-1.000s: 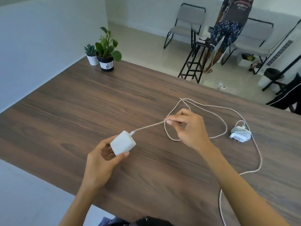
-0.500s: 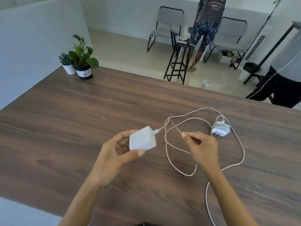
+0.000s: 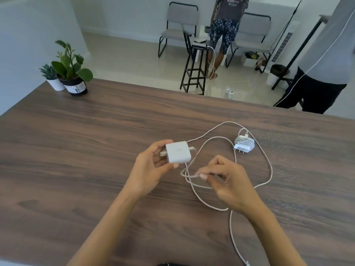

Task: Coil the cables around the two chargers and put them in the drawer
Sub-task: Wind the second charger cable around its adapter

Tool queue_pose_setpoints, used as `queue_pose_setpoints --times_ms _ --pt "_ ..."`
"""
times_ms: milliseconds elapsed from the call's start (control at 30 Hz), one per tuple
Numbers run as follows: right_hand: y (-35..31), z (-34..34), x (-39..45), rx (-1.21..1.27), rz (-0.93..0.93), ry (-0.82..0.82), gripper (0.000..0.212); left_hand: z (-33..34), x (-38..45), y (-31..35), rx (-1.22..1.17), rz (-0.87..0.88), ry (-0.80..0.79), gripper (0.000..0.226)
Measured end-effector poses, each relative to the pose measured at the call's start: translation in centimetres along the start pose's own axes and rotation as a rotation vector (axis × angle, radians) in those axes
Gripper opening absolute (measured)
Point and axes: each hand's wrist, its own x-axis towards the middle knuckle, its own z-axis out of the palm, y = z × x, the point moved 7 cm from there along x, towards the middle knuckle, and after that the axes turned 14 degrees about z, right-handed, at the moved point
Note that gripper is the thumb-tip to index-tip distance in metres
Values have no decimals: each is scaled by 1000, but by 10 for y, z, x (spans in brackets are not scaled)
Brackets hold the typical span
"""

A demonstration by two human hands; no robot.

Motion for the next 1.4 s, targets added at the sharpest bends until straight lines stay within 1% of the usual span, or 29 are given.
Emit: queue_pose_setpoints --times_ms 67,133,267,367,467,533,600,633,667,700,767,833,900,933,1000,1067,1200,1300,1400 --pt "-2 -8 7 140 33 18 20 7 -5 -2 -34 -39 -88 58" --pt "-7 -13 13 200 39 30 16 12 -11 -4 -58 -70 -136 58" --pt "-9 -18 25 259 57 87 19 16 -22 -2 -107 -113 -180 59" --pt "2 -17 34 398 156 76 10 19 -26 6 -130 -109 -210 60" --pt "17 -6 41 488 239 39 3 21 -28 15 -170 -89 -196 59" --pt "27 3 43 523 292 21 9 22 -27 21 -189 -59 -170 59" --pt "33 14 40 582 329 -11 16 22 -24 25 -209 -32 -110 60" --pt "33 19 38 592 326 -24 14 20 -22 25 -216 -20 -64 60" --pt "31 22 35 574 312 -31 7 18 -19 25 -212 -5 -15 60" --pt "28 25 31 549 296 -43 8 16 -17 24 -197 10 33 60" --pt "26 31 23 485 283 -84 22 11 -12 21 -152 41 112 60" --pt "22 40 13 442 297 -173 28 7 -8 17 -90 73 169 58" --pt "18 47 2 454 315 -285 32 1 -5 15 -18 101 226 56" --pt "16 47 -4 428 311 -311 32 -4 -3 14 14 111 253 55" --pt "11 40 -12 317 260 -275 29 -14 3 12 74 120 276 56" --pt "2 27 -16 204 186 -200 25 -21 8 8 115 109 245 57" --pt "-15 -3 -5 161 82 -88 13 -16 7 2 127 67 68 58" --pt "-26 -28 11 140 16 -6 15 -9 -2 -3 106 30 -30 58" --pt "-34 -36 27 96 -9 24 14 -3 -9 -4 97 11 -95 59"
